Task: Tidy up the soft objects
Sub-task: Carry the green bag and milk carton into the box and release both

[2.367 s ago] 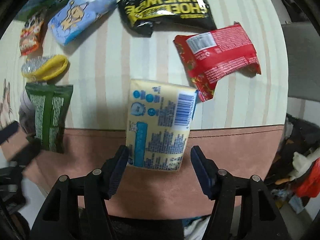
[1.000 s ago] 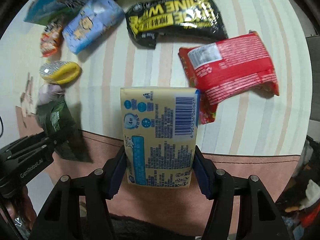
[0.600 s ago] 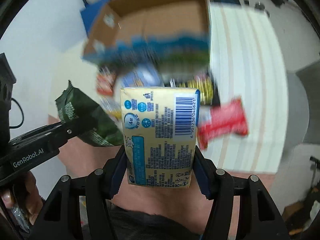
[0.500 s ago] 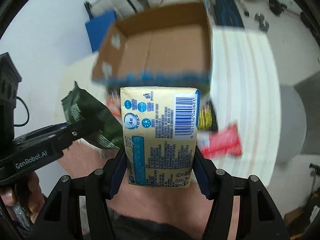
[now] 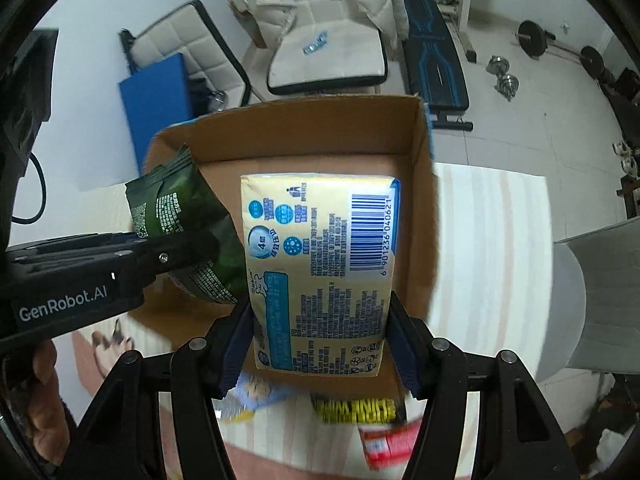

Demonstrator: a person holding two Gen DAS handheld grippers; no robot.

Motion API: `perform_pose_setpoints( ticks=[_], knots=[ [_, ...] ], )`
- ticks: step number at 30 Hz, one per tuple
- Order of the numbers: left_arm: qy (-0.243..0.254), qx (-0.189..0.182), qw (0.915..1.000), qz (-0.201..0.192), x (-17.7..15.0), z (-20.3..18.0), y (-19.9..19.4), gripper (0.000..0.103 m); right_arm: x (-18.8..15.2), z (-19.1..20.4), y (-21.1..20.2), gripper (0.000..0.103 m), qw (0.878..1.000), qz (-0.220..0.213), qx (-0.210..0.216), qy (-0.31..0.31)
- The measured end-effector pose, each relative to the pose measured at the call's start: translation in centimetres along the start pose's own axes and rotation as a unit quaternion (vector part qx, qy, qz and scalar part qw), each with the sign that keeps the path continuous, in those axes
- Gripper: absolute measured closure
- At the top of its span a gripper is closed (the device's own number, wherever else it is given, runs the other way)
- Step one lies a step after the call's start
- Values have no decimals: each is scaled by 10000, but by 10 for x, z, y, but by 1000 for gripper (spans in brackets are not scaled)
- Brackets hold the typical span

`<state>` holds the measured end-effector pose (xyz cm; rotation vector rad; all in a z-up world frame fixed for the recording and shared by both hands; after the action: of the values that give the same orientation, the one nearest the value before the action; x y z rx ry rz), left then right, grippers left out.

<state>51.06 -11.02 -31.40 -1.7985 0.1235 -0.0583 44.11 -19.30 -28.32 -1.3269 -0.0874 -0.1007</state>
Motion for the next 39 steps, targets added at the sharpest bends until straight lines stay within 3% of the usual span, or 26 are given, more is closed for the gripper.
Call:
perform_pose_setpoints(
  ticks=[4, 11, 15, 22, 26, 27, 30, 33, 35, 39],
  knots=[
    [-8, 95, 9994, 328, 23, 6, 33, 76, 26, 0, 42, 39, 9995, 252, -199, 53],
    [-92, 38, 9968, 799, 45, 17, 80, 76, 50, -8, 76, 39, 9977, 457, -481, 102],
    [-126, -71, 9958, 902, 51, 18, 89, 76, 55, -12, 93, 39, 9967, 559, -585, 81],
    [-105, 58, 9953, 964, 50, 20, 81, 75, 58, -13, 102, 38, 9959, 645, -619, 114],
    [-153, 202, 9965, 800, 48, 25, 63, 59, 60, -10, 95, 33, 9951, 644, -741, 78],
    [-137, 241, 9969, 739, 47, 26, 59, 47, 61, -11, 94, 32, 9950, 645, -765, 70],
    [-62, 359, 9980, 523, 41, 27, 38, 23, 59, -11, 86, 27, 9952, 591, -771, 109],
    [-22, 515, 9982, 317, 28, 31, 15, 7, 54, -12, 76, 22, 9949, 590, -803, 142],
    [-1, 597, 9981, 168, 22, 35, 4, 6, 51, -13, 69, 10, 9954, 597, -731, 164],
    [-69, 687, 9976, -101, 11, 38, -7, 5, 38, -5, 55, 0, 9963, 527, -675, 107]
  ],
)
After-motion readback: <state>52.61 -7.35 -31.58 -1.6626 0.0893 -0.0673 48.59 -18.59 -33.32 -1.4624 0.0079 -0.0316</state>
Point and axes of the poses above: each gripper's, at about its wrist camera, not at the fingertips, and y roughly the way its jaws point, z to its left, x to its top, the point moved 3 cm from there along y, roughly the way its jaws point, and after that the axes turned 2 degrees about x, right-handed, at the moved point
